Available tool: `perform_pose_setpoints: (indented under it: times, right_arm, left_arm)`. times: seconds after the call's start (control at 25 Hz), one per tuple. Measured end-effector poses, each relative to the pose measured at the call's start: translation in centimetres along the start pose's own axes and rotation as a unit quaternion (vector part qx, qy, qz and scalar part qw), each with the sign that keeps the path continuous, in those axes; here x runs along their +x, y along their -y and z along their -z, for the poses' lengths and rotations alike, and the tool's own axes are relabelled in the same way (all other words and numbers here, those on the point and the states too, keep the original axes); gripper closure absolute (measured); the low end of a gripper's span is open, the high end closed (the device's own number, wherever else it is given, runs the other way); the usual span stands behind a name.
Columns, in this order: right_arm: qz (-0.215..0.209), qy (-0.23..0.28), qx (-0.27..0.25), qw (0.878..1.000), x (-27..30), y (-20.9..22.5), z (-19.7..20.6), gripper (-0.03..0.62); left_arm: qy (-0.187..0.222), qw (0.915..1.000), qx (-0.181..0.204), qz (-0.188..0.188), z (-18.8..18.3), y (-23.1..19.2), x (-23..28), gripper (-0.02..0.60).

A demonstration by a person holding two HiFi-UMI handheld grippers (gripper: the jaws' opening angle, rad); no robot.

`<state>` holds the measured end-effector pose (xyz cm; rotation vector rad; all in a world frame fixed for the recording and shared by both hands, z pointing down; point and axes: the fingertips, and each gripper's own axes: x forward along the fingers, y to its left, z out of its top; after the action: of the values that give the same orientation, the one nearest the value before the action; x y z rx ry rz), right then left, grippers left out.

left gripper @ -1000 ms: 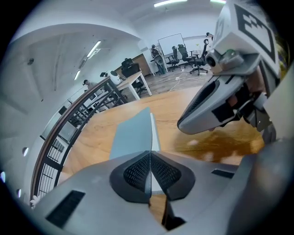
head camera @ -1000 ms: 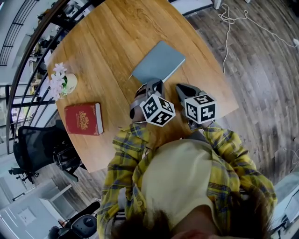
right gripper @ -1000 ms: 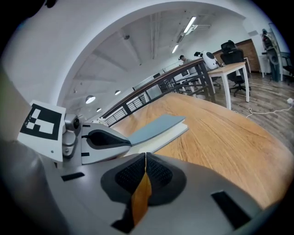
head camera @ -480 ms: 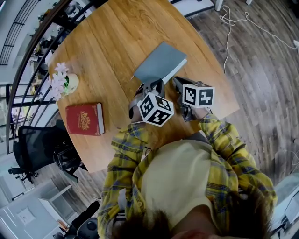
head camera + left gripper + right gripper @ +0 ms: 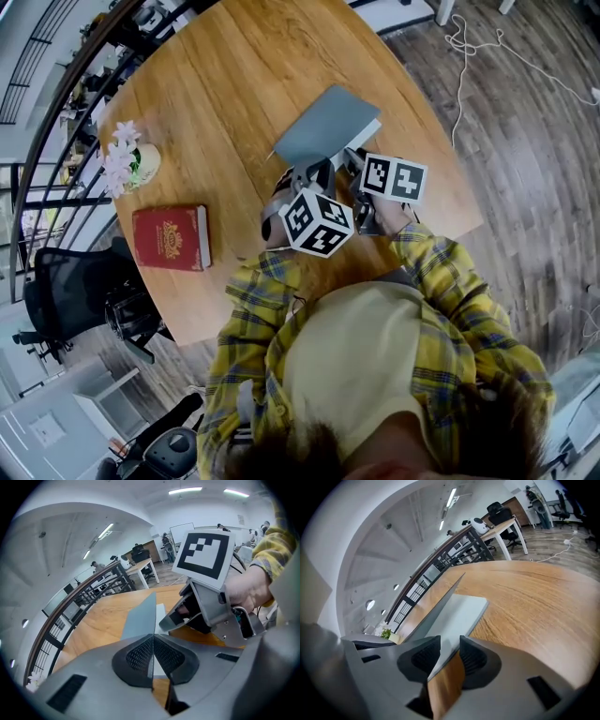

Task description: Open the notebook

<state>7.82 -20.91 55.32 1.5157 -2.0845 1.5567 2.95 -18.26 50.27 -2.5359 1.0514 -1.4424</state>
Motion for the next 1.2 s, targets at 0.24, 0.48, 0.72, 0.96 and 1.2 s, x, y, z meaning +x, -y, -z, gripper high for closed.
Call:
perform_pose_setpoints:
  times: [0.24, 0.48, 0.72, 0.96, 1.2]
  right_arm:
    - [0.015, -0.021, 0.034, 0.999, 0.5, 0.6, 0.4, 0.429]
    - [0.007, -0.016, 0.059, 0.998, 0.4, 0.6, 0.2, 0.43]
    - [-0.015, 0.004, 0.079, 0.997, 0.3, 0.3, 0.0, 0.438]
    - [-0.047, 0.026, 0.085, 0.995, -0.3, -0.3, -0.6, 0.457]
    - [-0.06, 0.036, 0.087, 0.994, -0.4, -0.6, -0.9, 0.477]
  left_arm:
    - [0.004, 1.0, 0.004, -0.004, 0.0, 0.0, 0.0, 0.568]
    - [0.005, 0.9999, 0.01, -0.007, 0.1, 0.3, 0.2, 0.568]
    - [0.008, 0.9997, 0.02, -0.011, 0.5, 0.6, 0.6, 0.565]
    - [0.016, 0.9992, 0.031, -0.017, 0.8, 1.0, 0.8, 0.563]
    - [0.044, 0.9953, 0.077, -0.039, 0.8, 1.4, 0.3, 0.528]
